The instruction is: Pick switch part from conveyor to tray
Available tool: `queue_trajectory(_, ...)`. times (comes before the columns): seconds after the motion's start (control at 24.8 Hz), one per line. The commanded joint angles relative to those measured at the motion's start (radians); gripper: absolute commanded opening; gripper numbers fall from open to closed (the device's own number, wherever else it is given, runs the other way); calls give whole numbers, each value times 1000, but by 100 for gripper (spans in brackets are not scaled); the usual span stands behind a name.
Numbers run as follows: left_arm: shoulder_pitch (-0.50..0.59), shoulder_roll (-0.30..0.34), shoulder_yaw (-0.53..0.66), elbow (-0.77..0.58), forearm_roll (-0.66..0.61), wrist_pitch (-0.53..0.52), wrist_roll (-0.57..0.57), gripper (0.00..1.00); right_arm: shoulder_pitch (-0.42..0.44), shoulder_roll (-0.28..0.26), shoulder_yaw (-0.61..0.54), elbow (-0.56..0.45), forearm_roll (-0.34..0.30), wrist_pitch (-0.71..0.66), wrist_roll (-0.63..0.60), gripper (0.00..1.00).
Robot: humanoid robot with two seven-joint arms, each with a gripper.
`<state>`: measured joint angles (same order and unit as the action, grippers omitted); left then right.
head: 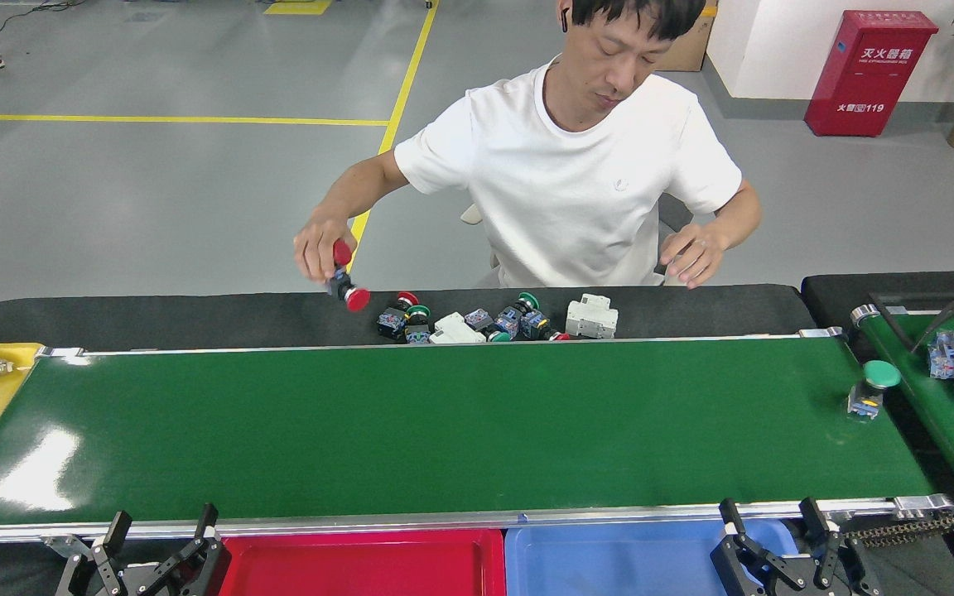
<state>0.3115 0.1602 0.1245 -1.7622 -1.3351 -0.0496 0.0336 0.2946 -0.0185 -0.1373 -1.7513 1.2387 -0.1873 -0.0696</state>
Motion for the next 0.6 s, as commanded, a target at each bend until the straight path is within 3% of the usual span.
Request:
queue_trajectory(0.0,-5,-1,4,-13,2,-16,6,100,-5,-9,-4,-10,-2,-4,1,99)
queue_trajectory(0.56,-11,4,9,-13,4,-18,6,100,-8,-17,-4,-7,-2,0,22,99)
